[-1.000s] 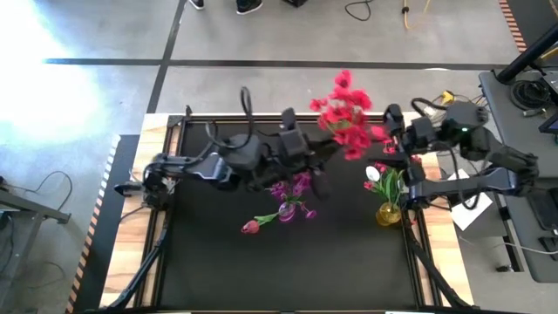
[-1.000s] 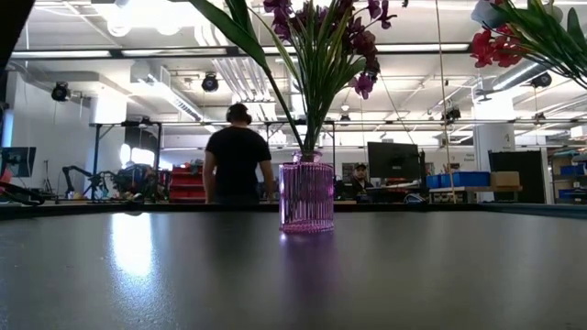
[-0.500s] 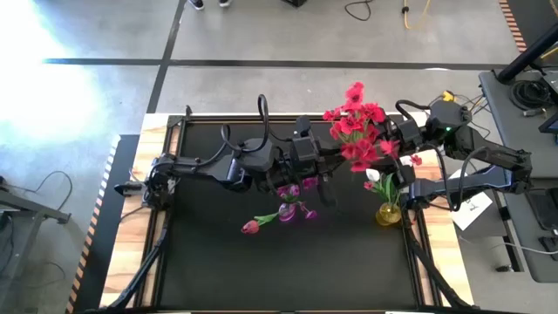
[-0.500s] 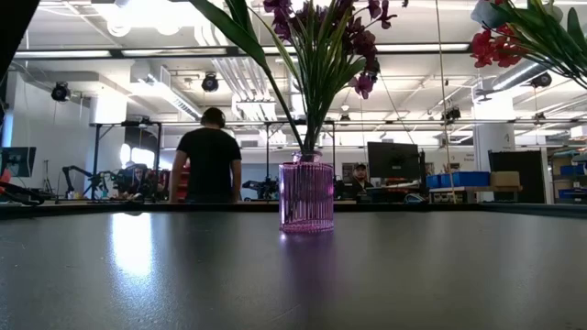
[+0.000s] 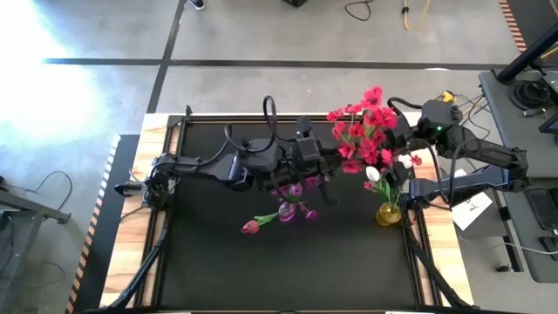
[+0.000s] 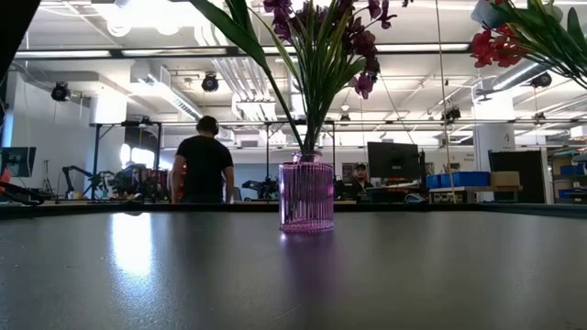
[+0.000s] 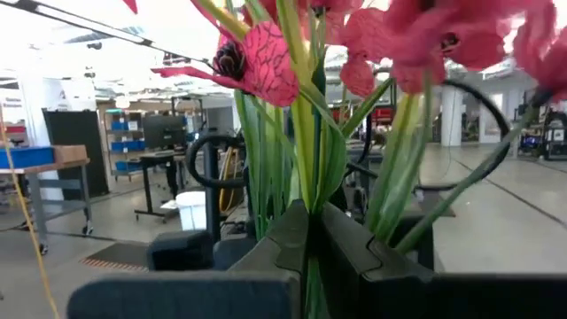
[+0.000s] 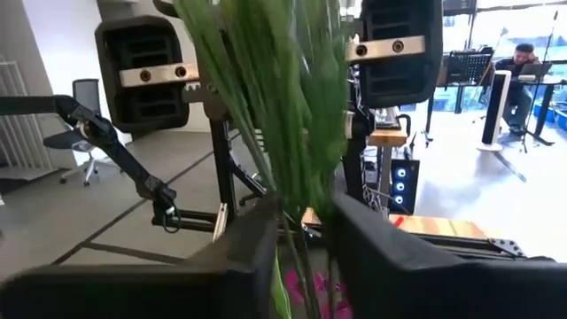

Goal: Sort flowers into vase by color
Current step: Put the red flowers into the yellow vase

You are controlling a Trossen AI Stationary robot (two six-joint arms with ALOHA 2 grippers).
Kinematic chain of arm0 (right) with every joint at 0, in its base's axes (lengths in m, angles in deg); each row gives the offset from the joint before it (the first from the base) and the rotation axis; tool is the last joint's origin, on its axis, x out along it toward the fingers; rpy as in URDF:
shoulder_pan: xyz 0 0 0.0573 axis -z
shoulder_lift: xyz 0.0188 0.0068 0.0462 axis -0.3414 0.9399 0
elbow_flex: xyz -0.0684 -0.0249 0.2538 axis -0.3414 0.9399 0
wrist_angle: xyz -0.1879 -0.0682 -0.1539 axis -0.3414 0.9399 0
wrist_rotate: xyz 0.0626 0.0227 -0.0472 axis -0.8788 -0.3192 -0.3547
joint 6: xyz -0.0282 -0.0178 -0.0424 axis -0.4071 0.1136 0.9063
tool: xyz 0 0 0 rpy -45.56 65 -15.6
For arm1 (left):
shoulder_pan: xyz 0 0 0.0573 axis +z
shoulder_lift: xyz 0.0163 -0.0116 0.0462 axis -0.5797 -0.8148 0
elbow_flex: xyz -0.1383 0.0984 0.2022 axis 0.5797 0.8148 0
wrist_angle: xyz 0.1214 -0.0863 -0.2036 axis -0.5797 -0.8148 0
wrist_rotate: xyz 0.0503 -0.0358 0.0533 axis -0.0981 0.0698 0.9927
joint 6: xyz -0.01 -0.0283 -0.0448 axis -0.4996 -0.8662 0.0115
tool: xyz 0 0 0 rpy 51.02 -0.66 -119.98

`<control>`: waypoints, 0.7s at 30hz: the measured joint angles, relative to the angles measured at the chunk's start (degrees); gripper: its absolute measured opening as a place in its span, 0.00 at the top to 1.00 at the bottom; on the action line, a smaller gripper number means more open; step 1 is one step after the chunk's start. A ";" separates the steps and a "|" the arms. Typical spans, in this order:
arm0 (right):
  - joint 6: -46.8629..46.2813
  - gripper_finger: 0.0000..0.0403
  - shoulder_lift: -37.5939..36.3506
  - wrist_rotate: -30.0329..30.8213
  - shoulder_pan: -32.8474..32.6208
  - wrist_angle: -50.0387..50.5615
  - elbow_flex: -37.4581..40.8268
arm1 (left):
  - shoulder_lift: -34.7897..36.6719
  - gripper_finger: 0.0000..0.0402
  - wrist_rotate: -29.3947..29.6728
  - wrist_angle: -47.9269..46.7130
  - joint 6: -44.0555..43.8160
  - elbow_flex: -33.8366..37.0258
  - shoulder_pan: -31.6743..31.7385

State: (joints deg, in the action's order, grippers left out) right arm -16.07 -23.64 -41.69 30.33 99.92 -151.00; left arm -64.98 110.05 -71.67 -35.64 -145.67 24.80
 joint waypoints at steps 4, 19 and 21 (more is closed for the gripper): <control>0.35 0.95 -0.35 -0.08 0.00 0.95 -0.01 | 0.07 0.96 1.30 -1.86 -0.70 0.00 -0.03; -0.19 0.98 -15.36 -13.55 -5.03 5.69 6.73 | 3.82 0.62 10.08 -21.07 -3.26 -0.34 -1.07; 0.01 0.98 -18.07 -13.54 -6.52 5.32 10.08 | 3.84 0.61 10.05 -20.94 -3.26 -0.05 -1.08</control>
State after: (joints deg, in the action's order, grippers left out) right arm -16.05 -41.71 -55.23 23.81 105.24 -140.92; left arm -61.14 120.10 -92.61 -38.90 -145.71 23.71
